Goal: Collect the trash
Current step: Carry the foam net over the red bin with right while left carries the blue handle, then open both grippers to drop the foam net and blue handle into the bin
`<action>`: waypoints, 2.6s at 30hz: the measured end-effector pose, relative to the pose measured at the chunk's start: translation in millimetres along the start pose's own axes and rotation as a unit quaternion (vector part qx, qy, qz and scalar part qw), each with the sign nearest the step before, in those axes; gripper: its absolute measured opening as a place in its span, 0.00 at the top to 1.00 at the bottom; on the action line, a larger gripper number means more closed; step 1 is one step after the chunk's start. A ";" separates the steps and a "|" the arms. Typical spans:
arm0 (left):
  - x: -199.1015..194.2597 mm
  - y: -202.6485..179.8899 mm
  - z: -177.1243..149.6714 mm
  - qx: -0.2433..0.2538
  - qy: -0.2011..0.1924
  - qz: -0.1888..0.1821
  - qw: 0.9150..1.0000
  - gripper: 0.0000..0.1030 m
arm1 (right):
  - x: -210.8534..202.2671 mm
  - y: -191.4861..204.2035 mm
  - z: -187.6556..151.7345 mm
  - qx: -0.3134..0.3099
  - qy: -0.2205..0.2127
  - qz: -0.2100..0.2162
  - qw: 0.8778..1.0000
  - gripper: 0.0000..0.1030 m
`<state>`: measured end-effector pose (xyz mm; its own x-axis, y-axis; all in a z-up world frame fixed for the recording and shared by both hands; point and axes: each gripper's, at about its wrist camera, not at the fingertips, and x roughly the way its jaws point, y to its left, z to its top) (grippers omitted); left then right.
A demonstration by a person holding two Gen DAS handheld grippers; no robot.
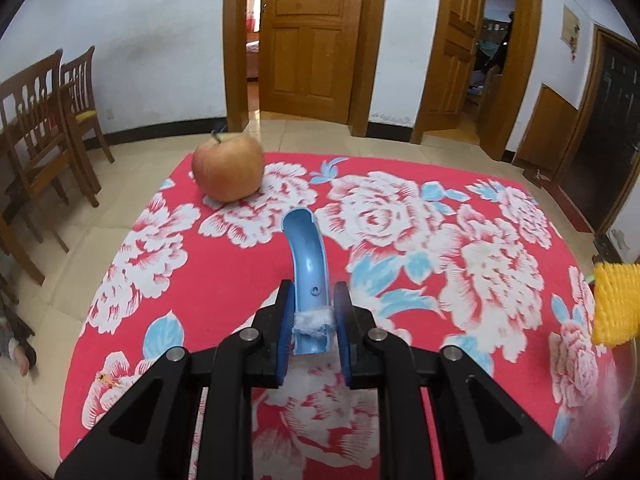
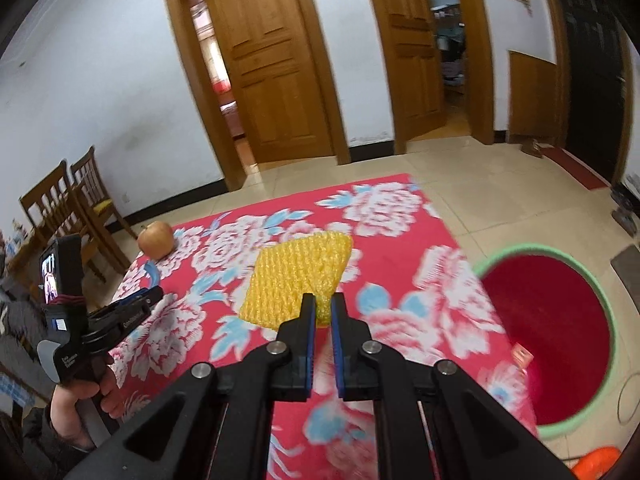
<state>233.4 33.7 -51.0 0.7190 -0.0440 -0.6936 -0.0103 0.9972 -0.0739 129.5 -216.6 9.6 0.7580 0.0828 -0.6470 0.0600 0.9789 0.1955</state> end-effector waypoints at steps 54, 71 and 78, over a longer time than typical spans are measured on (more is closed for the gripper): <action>-76.8 -268.5 -38.5 0.171 0.019 -0.211 0.962 0.82 | -55.6 -245.6 -52.5 0.250 -0.035 -0.073 0.965 0.70; -58.3 -334.8 -67.4 0.236 0.048 -0.246 0.939 0.82 | -80.9 -258.1 -59.1 0.279 -0.053 -0.066 0.957 0.62; -46.5 -348.1 -66.4 0.236 0.051 -0.249 0.938 0.76 | -85.7 -255.6 -60.2 0.270 -0.054 -0.072 0.959 0.50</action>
<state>157.4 -315.3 -40.6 0.4834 -0.4931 -0.7233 0.6347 0.7665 -0.0984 10.1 -462.6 -29.3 0.7781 -0.0942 -0.6211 0.4739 0.7370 0.4819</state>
